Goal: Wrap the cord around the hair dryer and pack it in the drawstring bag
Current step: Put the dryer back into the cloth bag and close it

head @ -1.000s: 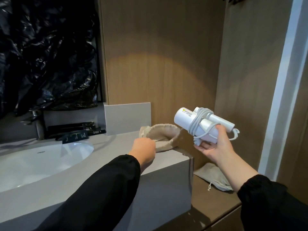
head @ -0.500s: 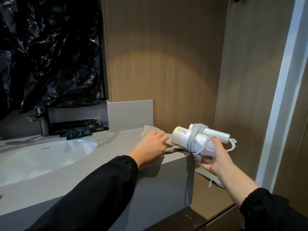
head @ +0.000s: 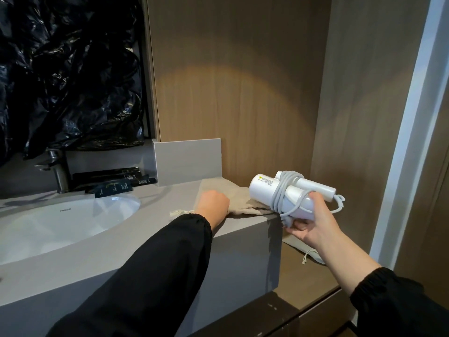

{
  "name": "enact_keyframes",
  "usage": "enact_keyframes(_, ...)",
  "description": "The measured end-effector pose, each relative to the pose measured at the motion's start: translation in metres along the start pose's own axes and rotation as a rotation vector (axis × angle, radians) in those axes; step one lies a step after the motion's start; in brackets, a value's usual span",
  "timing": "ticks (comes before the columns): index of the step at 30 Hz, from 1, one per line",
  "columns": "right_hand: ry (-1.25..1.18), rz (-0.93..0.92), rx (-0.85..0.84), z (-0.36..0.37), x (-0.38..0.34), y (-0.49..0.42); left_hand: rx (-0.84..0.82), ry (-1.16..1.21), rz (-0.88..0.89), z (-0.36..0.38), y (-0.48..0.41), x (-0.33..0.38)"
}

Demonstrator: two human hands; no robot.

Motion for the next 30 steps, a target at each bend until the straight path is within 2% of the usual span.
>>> enact_keyframes(2, -0.001, 0.0, -0.003, 0.002, 0.001, 0.003, -0.09, -0.021, -0.046, 0.005, 0.002, -0.005)
enact_keyframes(4, 0.008, -0.003, -0.005, 0.004, 0.002, 0.007, -0.182, 0.057, -0.127, 0.01, 0.006, -0.009)
enact_keyframes(6, 0.021, -0.015, -0.009, 0.002, 0.002, 0.011, -0.2, 0.122, -0.17, 0.01, 0.01, -0.009)
enact_keyframes(11, 0.048, -0.039, -0.026, -0.006, 0.001, 0.019, 0.007, 0.339, -0.174, -0.017, 0.011, 0.001)
enact_keyframes(14, 0.062, -0.039, -0.04, -0.012, -0.005, 0.023, 0.046, 0.526, -0.203, -0.022, 0.009, -0.002)
enact_keyframes(24, 0.208, 0.07, -0.027, -0.004, -0.014, 0.034, 0.342, 0.844, -0.151, -0.026, 0.009, -0.015)
enact_keyframes(30, 0.195, 0.039, -0.057, 0.015, -0.007, 0.03, 0.55, 1.075, -0.162, -0.025, 0.02, -0.012)
Point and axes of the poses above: each hand's wrist, its own y-axis away from the middle knuckle, its own z-axis out of the palm, x = y × z, the point moved 1 cm from there along -y, towards the middle knuckle, and after that the axes turned 15 degrees about z, right-handed, at the moved point
